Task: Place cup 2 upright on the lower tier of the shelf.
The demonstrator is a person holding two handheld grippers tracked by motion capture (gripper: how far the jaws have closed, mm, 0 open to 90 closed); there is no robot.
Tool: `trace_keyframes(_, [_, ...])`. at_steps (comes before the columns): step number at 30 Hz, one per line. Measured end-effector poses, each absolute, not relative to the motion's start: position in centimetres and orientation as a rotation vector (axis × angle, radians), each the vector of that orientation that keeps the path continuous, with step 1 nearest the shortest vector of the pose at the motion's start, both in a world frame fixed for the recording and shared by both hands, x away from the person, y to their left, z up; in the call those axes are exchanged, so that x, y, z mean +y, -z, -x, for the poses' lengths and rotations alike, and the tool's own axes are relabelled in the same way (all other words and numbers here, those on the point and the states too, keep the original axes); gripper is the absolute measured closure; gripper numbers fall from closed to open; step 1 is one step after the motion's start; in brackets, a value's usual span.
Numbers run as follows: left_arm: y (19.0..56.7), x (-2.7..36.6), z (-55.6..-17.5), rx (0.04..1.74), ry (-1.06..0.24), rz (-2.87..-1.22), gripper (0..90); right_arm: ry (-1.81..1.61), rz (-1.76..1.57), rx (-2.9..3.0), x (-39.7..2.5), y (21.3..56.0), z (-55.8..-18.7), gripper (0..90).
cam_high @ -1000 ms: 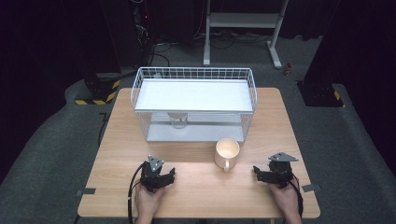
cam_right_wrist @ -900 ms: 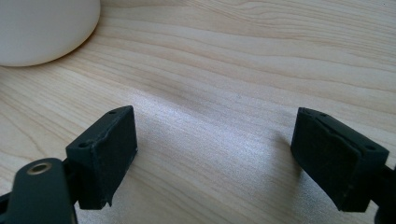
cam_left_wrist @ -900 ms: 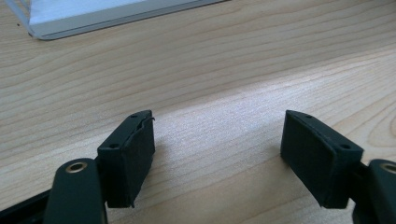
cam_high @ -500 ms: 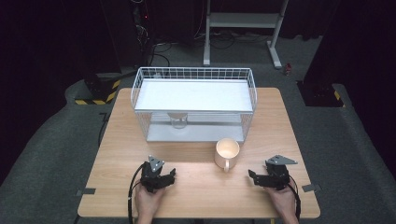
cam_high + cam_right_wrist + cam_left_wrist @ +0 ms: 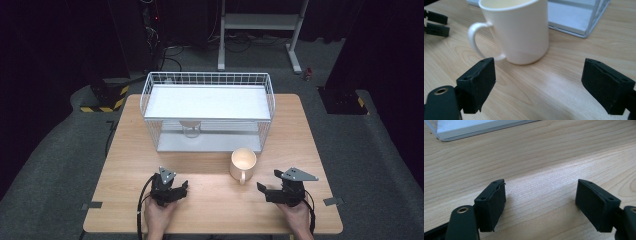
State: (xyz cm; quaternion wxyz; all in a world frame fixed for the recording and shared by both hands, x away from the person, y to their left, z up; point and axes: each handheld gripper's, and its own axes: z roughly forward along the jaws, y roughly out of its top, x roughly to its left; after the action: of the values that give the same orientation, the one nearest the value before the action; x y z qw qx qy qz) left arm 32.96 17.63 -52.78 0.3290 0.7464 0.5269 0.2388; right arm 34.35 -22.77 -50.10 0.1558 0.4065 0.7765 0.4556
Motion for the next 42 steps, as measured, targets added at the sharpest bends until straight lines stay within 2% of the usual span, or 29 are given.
trace_keyframes(25, [52.8,17.6,-33.0,1.378,-0.624,-1.954,24.2,-1.354,-1.077,2.231,-19.2,47.1,-36.6,10.7])
trace_keyframes(42, [52.8,17.6,-33.0,1.381,-0.623,-1.949,24.1,-1.268,-1.047,2.265,-16.8,46.9,-38.3,10.4])
